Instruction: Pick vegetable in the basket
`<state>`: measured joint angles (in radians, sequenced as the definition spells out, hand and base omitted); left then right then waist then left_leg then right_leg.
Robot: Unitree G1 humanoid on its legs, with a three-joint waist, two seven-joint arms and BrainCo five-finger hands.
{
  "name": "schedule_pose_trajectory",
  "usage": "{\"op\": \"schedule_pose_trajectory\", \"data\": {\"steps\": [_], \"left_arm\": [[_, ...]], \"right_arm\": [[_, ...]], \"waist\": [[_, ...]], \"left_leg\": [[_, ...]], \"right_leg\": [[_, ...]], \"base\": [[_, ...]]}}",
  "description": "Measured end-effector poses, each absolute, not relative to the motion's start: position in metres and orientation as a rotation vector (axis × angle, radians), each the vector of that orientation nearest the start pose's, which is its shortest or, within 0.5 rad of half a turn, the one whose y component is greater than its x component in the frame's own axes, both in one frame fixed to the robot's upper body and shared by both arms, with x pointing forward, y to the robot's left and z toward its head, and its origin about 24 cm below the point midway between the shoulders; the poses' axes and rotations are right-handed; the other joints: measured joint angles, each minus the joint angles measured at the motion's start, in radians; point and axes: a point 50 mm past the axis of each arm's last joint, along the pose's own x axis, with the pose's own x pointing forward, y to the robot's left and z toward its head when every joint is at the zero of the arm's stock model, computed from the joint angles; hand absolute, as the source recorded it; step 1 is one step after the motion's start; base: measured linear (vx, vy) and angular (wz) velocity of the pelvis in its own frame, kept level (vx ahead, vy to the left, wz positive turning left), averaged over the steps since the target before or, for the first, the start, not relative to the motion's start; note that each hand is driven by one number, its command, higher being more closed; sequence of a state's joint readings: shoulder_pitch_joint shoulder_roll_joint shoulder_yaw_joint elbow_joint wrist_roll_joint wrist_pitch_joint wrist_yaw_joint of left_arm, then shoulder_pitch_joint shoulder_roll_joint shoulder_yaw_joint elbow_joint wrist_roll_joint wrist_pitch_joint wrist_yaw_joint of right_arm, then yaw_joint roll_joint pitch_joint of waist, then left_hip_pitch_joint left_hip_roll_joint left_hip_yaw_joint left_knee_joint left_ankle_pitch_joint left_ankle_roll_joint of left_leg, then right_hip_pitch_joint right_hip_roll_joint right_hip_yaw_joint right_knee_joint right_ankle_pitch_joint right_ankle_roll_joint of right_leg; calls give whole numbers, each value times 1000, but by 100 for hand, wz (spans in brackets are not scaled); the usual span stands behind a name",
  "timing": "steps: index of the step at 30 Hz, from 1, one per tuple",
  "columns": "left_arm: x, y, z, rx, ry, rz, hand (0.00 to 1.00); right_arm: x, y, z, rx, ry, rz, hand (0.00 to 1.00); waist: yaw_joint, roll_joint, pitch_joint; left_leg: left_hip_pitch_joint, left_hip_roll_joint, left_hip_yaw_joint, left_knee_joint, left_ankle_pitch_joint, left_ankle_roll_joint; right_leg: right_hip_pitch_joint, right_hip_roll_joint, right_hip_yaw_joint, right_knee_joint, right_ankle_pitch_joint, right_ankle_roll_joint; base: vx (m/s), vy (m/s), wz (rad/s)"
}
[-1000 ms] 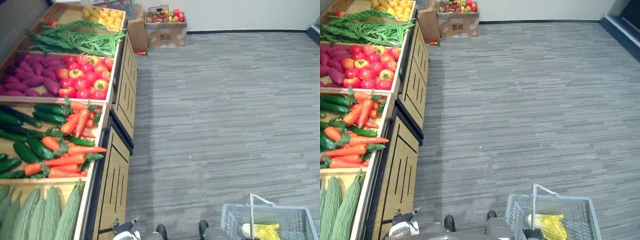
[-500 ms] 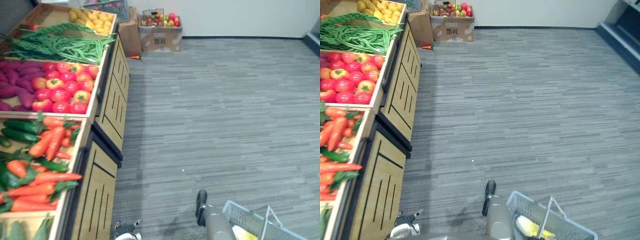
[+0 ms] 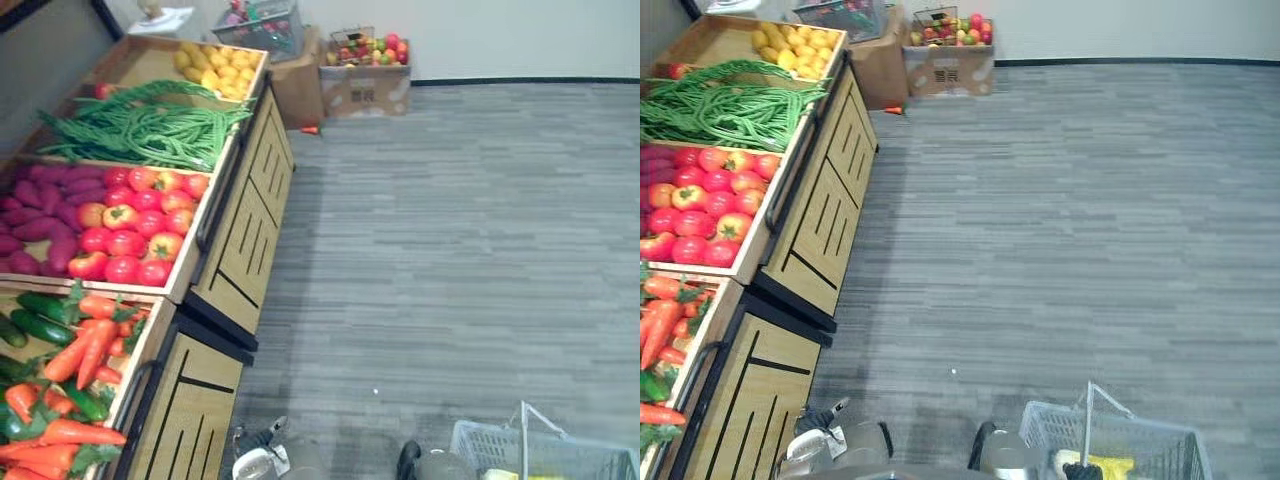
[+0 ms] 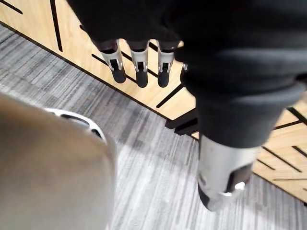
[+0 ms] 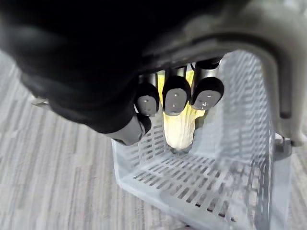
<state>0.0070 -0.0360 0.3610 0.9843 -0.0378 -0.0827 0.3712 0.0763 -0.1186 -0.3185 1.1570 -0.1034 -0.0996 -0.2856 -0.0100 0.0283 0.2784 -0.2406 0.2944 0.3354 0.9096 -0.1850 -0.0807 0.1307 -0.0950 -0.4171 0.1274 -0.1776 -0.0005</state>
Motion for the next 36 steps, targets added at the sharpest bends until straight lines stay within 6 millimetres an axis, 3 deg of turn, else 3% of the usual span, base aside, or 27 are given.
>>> {"op": "schedule_pose_trajectory", "data": {"steps": [2, 3, 5, 6, 7, 8, 10, 11, 12, 14, 15, 16, 18, 20, 21, 24, 26, 28, 29, 30, 31, 32, 33, 35, 36], "left_arm": [[129, 203, -144, -59, 925, 689, 0], [129, 203, -144, -56, 927, 695, 0], [124, 203, -146, -62, 945, 715, 0], [120, 203, -147, -66, 959, 724, 0], [117, 208, -148, -71, 965, 747, 0], [117, 213, -147, -59, 958, 759, 0], [115, 219, -146, -57, 956, 779, 0], [114, 220, -146, -51, 966, 783, 0], [113, 223, -146, -42, 972, 787, 0], [106, 222, -150, -17, 1017, 790, 0], [104, 222, -150, -2, 1029, 787, 0], [102, 222, -150, 17, 1038, 781, 0], [98, 220, -152, 31, 1052, 770, 0], [97, 217, -153, 38, 1063, 755, 0], [95, 216, -153, 36, 1070, 753, 0], [99, 213, -153, 16, 1066, 747, 0], [93, 214, -154, 9, 1077, 757, 0], [90, 215, -154, -10, 1073, 783, 0], [90, 216, -153, -28, 1059, 802, 0], [89, 216, -153, -37, 1054, 814, 0], [84, 217, -153, -60, 1055, 845, 0], [80, 220, -153, -82, 1052, 878, 0], [80, 219, -154, -93, 1056, 883, 0], [74, 208, -157, -174, 1075, 930, 0], [71, 208, -158, -190, 1083, 944, 0]], "right_arm": [[78, -248, -155, -174, 1091, -586, 100], [77, -249, -154, -172, 1084, -592, 100], [71, -251, -155, -169, 1090, -601, 100], [70, -251, -155, -170, 1092, -602, 100], [72, -245, -156, -156, 1096, -590, 100], [77, -236, -158, -137, 1090, -573, 100], [82, -228, -158, -120, 1080, -557, 100], [83, -224, -159, -111, 1079, -552, 100], [83, -223, -159, -109, 1078, -550, 100], [91, -226, -157, -112, 1055, -566, 100], [91, -231, -155, -122, 1048, -572, 100], [93, -239, -153, -147, 1030, -570, 100], [95, -244, -150, -164, 1002, -580, 100], [96, -249, -147, -172, 978, -605, 100], [98, -252, -145, -170, 965, -617, 100], [99, -253, -144, -149, 955, -645, 100], [99, -251, -145, -133, 955, -654, 100], [96, -245, -148, -86, 976, -678, 100], [93, -239, -151, -54, 998, -690, 100], [92, -235, -152, -40, 1010, -690, 100], [89, -229, -155, -12, 1035, -695, 100], [82, -221, -159, 21, 1077, -705, 100], [80, -221, -160, 34, 1088, -715, 100], [78, -232, -158, 27, 1084, -755, 100], [78, -235, -158, 25, 1085, -757, 100]], "waist": [[16, -11, 0], [16, -17, -4], [16, -5, -13], [17, 5, -20], [17, -15, -34], [17, -53, -48], [38, -86, -67], [45, -100, -79], [45, -101, -83], [41, -95, -86], [39, -93, -88], [39, -93, -88], [33, -80, -84], [17, -71, -86], [8, -63, -88], [12, -61, -91], [16, -58, -92], [28, -63, -95], [48, -67, -98], [55, -69, -99], [64, -76, -103], [66, -98, -113], [66, -93, -116], [69, -43, -125], [69, -34, -127]], "left_leg": [[-26, -37, 141, -196, -6, 7], [-25, -64, 217, -317, 10, 26], [-16, -107, 361, -601, 121, 68], [-14, -110, 372, -663, 150, 80], [-14, -144, 367, -661, 169, 244], [-22, -179, 367, -654, 133, 240], [-15, -213, 359, -627, 82, 239], [6, -240, 350, -627, 53, 239], [19, -252, 341, -630, 39, 237], [92, -287, 290, -645, -12, 219], [109, -293, 275, -652, -19, 218], [149, -307, 246, -674, -24, 215], [224, -326, 164, -719, -23, 212], [285, -340, 81, -749, -22, 211], [314, -341, 24, -752, -22, 210], [351, -338, -109, -753, -24, 209], [369, -326, -180, -750, -27, 196], [391, -314, -221, -750, -38, 165], [400, -309, -245, -741, -52, 140], [400, -308, -263, -730, -60, 126], [396, -303, -291, -708, -82, 92], [388, -293, -305, -674, -122, 45], [377, -274, -311, -650, -143, 34], [331, -186, -309, -616, -163, 12], [329, -173, -318, -631, -152, -1]], "right_leg": [[42, -36, -24, -26, 1, 9], [70, -54, -48, -41, -3, 35], [142, -61, -90, -66, -39, 105], [157, -51, -95, -66, -51, 124], [179, -66, -96, -60, -75, 138], [173, -96, -91, -46, -67, 121], [172, -136, -63, 0, -45, 89], [161, -168, -36, 70, -31, 92], [154, -181, -18, 120, -20, 93], [54, -236, 85, 468, 96, 172], [8, -238, 115, 584, 136, 178], [-90, -228, 162, 833, 183, 163], [-232, -190, 168, 1167, 178, 121], [-315, -189, 140, 1264, 139, 68], [-368, -201, 132, 1248, 120, 41], [-456, -207, 157, 1094, 107, 23], [-450, -143, 243, 840, 107, 32], [-378, -75, 379, 465, 121, 56], [-343, -62, 417, 305, 136, 70], [-327, -62, 420, 242, 144, 77], [-291, -70, 413, 166, 184, 81], [-245, -106, 336, 124, 199, 129], [-220, -101, 300, 112, 163, 147], [-211, -51, 209, 99, 138, 115], [-211, -43, 191, 99, 133, 107]], "base": [[334, 134, 20], [312, 134, 38], [436, 233, 47], [412, 255, 41], [453, 252, 45], [546, 311, 43], [495, 311, 31], [433, 299, 32], [410, 284, 41], [348, 244, 49], [298, 191, 57], [225, 130, 53], [291, 135, 95], [305, 68, 141], [314, 14, 152], [352, -57, 145], [294, -113, 128], [342, -225, 124], [382, -285, 101], [295, -295, 92], [338, -452, 116], [281, -394, 124], [249, -444, 105], [164, -375, 72], [140, -355, 63]]}}
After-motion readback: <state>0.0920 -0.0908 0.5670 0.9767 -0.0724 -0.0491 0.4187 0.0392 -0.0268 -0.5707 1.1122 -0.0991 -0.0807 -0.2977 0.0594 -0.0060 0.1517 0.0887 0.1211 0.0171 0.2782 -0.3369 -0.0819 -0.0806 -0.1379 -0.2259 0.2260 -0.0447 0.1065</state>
